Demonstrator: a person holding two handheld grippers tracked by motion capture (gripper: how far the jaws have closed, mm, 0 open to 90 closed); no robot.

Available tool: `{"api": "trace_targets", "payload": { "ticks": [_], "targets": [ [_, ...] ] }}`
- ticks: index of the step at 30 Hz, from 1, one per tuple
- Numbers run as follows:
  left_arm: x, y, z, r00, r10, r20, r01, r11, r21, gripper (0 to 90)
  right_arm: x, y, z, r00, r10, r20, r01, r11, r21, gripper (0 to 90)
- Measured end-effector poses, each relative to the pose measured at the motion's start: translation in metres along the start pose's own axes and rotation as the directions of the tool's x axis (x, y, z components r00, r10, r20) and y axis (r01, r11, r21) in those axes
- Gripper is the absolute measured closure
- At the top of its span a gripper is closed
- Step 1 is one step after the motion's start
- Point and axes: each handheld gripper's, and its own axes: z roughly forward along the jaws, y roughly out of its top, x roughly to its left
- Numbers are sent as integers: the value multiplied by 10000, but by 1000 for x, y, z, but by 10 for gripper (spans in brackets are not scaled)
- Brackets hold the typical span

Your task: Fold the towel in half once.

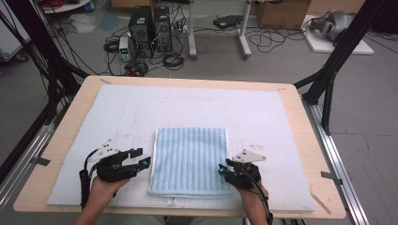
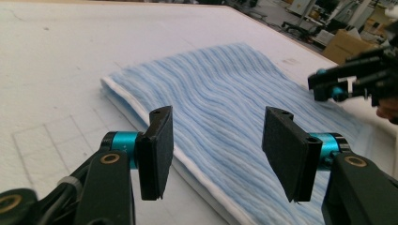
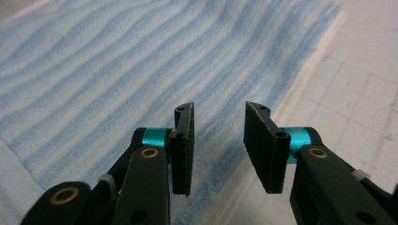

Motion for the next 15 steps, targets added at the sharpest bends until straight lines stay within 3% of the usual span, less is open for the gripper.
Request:
{"api": "trace_targets", "payload": {
  "ticks": [2,5,8,10,11,15],
  "targets": [
    [4,3,2,10000,-38,-70,38,10000,-85,436,3,-3,4,9992,-391,10,391,9984,398,641],
    [8,6,4,9998,-172,-134,169,9997,-194,435,4,-7,1,9987,-508,-23,509,9976,464,642],
    [12,7,9,9993,-306,-203,304,9995,-101,417,7,-8,-4,9953,-956,117,944,9922,814,644],
    [14,9,12,9995,-157,-283,157,9999,-5,416,6,-5,-7,9940,-1094,7,1088,9887,1030,604],
    [15,11,13,9996,-128,-255,128,9999,6,414,5,-4,-8,9945,-1045,-75,1048,9894,1006,564],
    [20,18,21,9996,-4,-288,-1,9999,-172,415,-7,9,-5,9976,-672,-164,673,9977,30,533]
  ]
}}
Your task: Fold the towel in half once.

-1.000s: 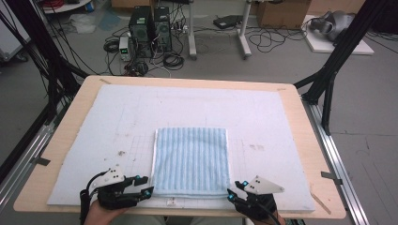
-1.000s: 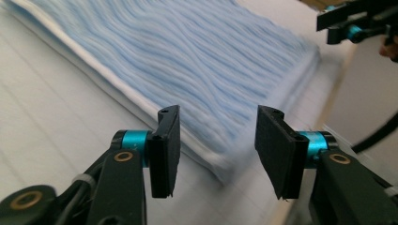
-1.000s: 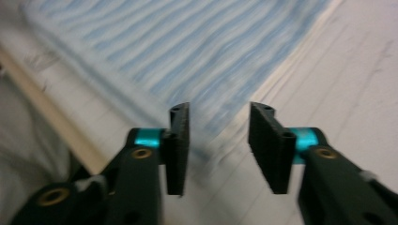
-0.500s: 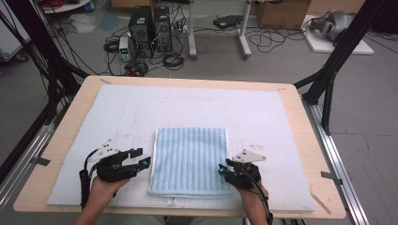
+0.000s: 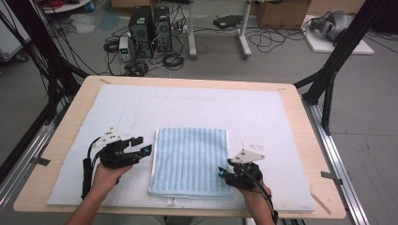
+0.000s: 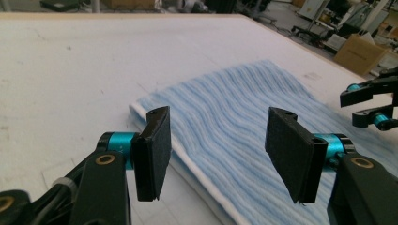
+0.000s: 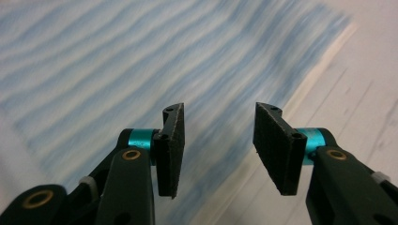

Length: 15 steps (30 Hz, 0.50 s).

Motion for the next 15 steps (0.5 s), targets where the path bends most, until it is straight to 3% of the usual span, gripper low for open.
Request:
{"api": "trace_targets", "payload": {
  "ticks": [3,7,9,11,14,15],
  "targets": [
    [4,4,6,9999,116,-114,-115,9999,106,418,-17,15,15,9982,597,57,-594,9973,-438,612],
    [7,9,13,9996,223,-158,-223,9997,-36,428,-33,38,40,9946,648,809,-600,9964,-596,702],
    [10,10,16,9997,186,-171,-188,9997,-155,434,-39,47,50,9933,832,799,-790,9954,-549,703],
    [12,9,20,9996,153,-236,-156,9998,-138,451,-43,51,60,9940,672,866,-645,9974,-331,718],
    [15,10,26,9993,223,-289,-218,9996,179,469,-48,46,71,9935,510,1020,-579,9962,656,740],
    [15,11,27,9994,196,-286,-190,9996,205,471,-50,43,72,9941,541,943,-604,9961,650,741]
  ]
}}
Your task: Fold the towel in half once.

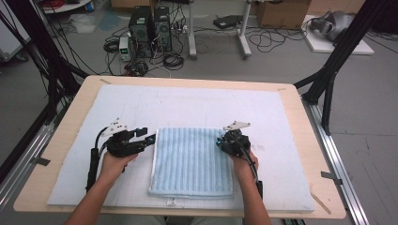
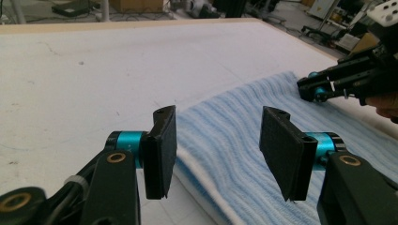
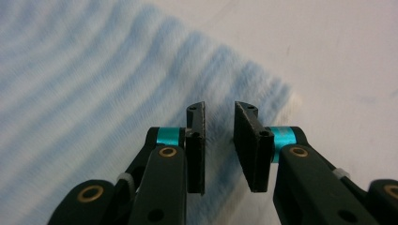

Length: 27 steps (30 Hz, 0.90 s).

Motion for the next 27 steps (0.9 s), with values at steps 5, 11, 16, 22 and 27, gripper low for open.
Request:
{"api": "trace_targets", "payload": {
  "ticks": [5,11,16,22,27],
  "targets": [
    [0,4,7,9996,268,-66,-269,9996,-77,517,-8,-5,-7,9998,119,144,-120,9999,72,690],
    [5,8,34,9963,645,-560,-605,9957,708,619,-15,-2,-13,9981,605,-134,-615,9937,-933,651],
    [16,9,60,9927,372,-1151,-238,9930,1157,637,-22,3,-6,9962,849,194,-830,9929,-852,610],
    [17,2,78,9751,1067,-1946,-603,9712,2304,611,-29,5,7,9923,872,875,-868,9962,-82,573],
    [18,3,79,9631,1122,-2447,-565,9730,2237,506,-34,9,4,9898,1082,924,-1038,9933,-514,557]
  ]
}}
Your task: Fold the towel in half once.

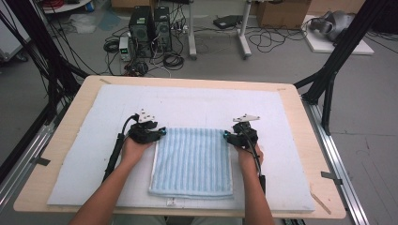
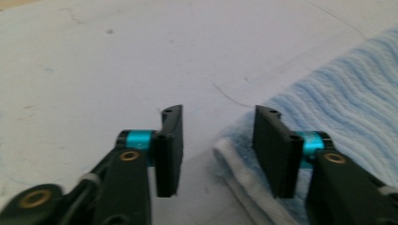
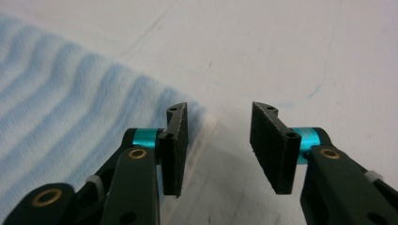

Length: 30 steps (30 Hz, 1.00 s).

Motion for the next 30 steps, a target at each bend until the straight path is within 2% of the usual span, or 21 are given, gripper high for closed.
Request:
{"api": "trace_targets", "payload": {
  "ticks": [2,3,4,5,6,7,8,11,13,14,16,17,18,20,22,24,25,26,28,29,30],
  "targets": [
    [4,0,2,9991,-421,94,419,9989,214,507,0,2,4,9985,238,-498,-241,9997,-63,511],
    [4,1,4,9990,-384,210,377,9987,332,538,2,3,9,9986,-36,-531,47,9998,195,512],
    [2,1,4,9995,-149,296,138,9991,390,617,5,2,13,9985,-384,-394,401,9982,435,525],
    [1,1,5,9989,68,469,-86,9992,390,712,5,3,14,9985,-305,-461,321,9989,348,582],
    [0,1,5,9987,186,482,-204,9991,379,866,5,3,15,9982,-173,-573,193,9992,345,661],
    [0,2,6,9989,85,466,-104,9991,400,871,6,4,15,9975,-233,-663,256,9991,340,750],
    [3,3,6,9983,-249,533,226,9988,429,876,8,5,16,9968,-348,-713,372,9988,328,824],
    [9,4,8,9967,-788,198,784,9967,192,877,13,12,18,9946,-927,-463,944,9949,363,855],
    [8,4,8,9974,-710,154,707,9973,185,875,14,14,19,9959,-874,-244,877,9961,83,846],
    [8,4,7,9970,-748,207,746,9972,73,852,14,15,19,9972,-695,-286,696,9976,4,816],
    [13,5,4,9945,-1036,130,1038,9944,-200,588,13,14,19,9984,-523,-197,523,9986,-16,662],
    [16,6,1,9928,-1167,286,1177,9923,-383,532,11,14,17,9989,-439,-168,438,9990,-78,560],
    [18,6,-3,9921,-1182,424,1204,9913,-536,520,8,14,13,9995,-285,-97,283,9994,-200,447],
    [19,8,-13,9907,-1154,721,1226,9870,-1044,466,1,14,3,9996,213,-211,-227,9974,-689,349],
    [19,8,-25,9858,-1192,1180,1390,9743,-1771,398,-4,14,-10,9988,276,-410,-319,9935,-1088,273],
    [19,7,-36,9776,-1233,1707,1615,9591,-2325,339,-6,12,-22,9981,93,-603,-170,9915,-1291,221],
    [18,6,-42,9760,-1124,1867,1579,9551,-2506,301,-8,12,-28,9966,-84,-818,-27,9910,-1342,191],
    [17,5,-47,9757,-907,1994,1429,9535,-2655,294,-10,10,-33,9942,-262,-1045,122,9911,-1326,156],
    [16,3,-55,9778,-615,2003,1153,9562,-2690,219,-10,7,-46,9929,-799,-881,659,9862,-1517,111],
    [16,1,-59,9763,-589,2081,1186,9506,-2870,168,-11,5,-53,9904,-937,-1018,752,9822,-1722,111],
    [17,0,-64,9713,-588,2305,1283,9456,-2991,175,-12,2,-58,9892,-1037,-1035,832,9790,-1859,111]
  ]
}}
